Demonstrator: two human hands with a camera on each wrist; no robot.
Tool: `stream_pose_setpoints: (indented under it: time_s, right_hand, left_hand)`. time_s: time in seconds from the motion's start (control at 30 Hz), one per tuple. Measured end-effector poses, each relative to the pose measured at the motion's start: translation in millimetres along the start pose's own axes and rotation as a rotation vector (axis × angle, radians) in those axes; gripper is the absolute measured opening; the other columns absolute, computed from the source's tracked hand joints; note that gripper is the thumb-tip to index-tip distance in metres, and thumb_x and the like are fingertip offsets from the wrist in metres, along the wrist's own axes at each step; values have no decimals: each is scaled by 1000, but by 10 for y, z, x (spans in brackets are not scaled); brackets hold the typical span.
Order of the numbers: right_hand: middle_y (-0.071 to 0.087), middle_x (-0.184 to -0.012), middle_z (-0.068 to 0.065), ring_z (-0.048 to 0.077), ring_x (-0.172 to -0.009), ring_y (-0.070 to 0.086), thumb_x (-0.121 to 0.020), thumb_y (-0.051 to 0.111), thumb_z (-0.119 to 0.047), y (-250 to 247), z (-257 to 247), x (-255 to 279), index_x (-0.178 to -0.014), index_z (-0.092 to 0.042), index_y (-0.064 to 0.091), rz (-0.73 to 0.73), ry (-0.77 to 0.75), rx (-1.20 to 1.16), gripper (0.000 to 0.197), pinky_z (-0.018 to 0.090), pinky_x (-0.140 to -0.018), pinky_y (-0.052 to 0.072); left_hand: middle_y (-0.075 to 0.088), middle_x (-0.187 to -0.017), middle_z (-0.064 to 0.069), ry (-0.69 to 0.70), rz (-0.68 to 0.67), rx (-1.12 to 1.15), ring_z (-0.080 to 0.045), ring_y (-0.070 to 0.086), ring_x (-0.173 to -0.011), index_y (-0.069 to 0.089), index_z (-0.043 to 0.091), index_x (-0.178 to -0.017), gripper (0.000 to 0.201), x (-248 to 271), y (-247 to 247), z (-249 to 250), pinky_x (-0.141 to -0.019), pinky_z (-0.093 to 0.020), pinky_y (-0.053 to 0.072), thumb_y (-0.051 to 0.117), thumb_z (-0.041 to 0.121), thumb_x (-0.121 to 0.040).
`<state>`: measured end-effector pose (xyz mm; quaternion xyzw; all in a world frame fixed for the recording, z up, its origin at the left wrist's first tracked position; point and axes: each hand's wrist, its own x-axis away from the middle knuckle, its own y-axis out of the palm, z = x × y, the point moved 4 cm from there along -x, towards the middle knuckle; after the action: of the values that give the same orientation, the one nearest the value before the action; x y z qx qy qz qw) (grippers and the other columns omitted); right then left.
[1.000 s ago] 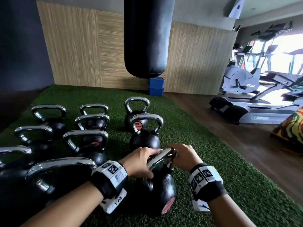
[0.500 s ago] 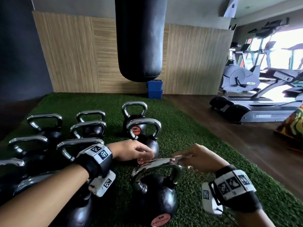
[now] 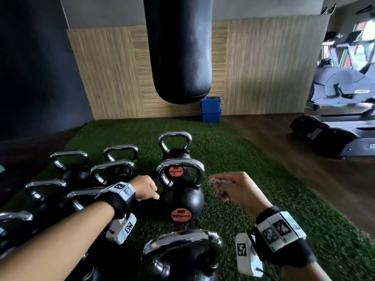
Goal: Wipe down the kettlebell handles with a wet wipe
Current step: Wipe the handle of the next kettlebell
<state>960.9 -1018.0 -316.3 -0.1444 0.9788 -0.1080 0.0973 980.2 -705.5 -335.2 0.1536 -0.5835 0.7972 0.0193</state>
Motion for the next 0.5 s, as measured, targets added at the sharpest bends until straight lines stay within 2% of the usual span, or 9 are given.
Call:
stream_pose_setpoints:
  time_s: [0.03,0.07,0.1,0.13,0.2,0.23,0.33,0.43,0.5]
  right_hand:
    - [72,-73,10,22,-63,58,-78,73,-30,-42,66,-80,-96,-29,81,3,4,-30,19,37,-63,47]
    - [72,-72,8,19,-63,60,-74,73,-39,-74,134,-157,-97,-29,80,1,2,-54,25,36,-63,49]
    - [74,-74,6,17,-64,62,-72,74,-45,-102,193,-239,-97,-29,80,-2,3,-74,31,33,-64,51]
    - [75,-76,4,16,-66,63,-72,75,-47,-131,246,-326,-98,-28,80,-8,10,-93,33,31,-65,53]
    - [77,-80,3,15,-69,65,-74,79,-41,-148,311,-519,-99,-25,81,-40,46,-146,30,29,-68,56]
    - [77,-82,4,14,-70,65,-77,81,-34,-131,313,-627,-99,-23,81,-56,66,-174,25,28,-69,57]
    - [76,-87,13,16,-74,65,-82,82,-24,0,215,-978,-98,-14,81,-67,122,-258,19,26,-70,58]
    - [78,-89,13,20,-78,69,-79,83,-26,128,71,-1259,-94,-14,81,-44,134,-271,19,27,-71,60]
    - [79,-89,12,23,-79,71,-82,82,-18,199,-21,-1400,-94,-17,80,-22,122,-166,12,41,-81,63]
  left_hand:
    - [69,-80,-8,-29,-8,39,-23,65,-76,69,20,-99,20,-100,16,-43,-71,-29,56,79,30,-85]
    - [69,-80,-10,-65,-15,75,-22,62,-73,64,20,-97,20,-188,37,-95,-70,-31,57,79,28,-86]
    - [73,-88,-13,-99,-21,111,-22,62,-74,62,19,-101,23,-279,60,-151,-75,-33,59,79,26,-86]
    - [75,-99,-16,-124,-32,151,-23,64,-78,63,18,-112,30,-372,99,-203,-81,-35,61,79,24,-87]
    - [73,-117,-13,-162,-72,234,-23,69,-90,55,12,-139,58,-552,207,-286,-84,-36,61,79,21,-87]
    - [70,-121,-9,-180,-97,269,-23,70,-95,48,9,-146,68,-621,261,-313,-82,-33,62,79,21,-87]
    - [63,-134,-6,-190,-160,376,-16,68,-93,38,12,-154,84,-767,377,-365,-69,-24,60,82,26,-84]
    - [59,-141,-7,-160,-191,459,-17,66,-108,35,17,-156,93,-834,454,-392,-82,-30,61,87,32,-79]
    - [53,-149,-10,-141,-208,541,-17,61,-119,38,21,-155,94,-844,500,-402,-83,-28,59,89,33,-77]
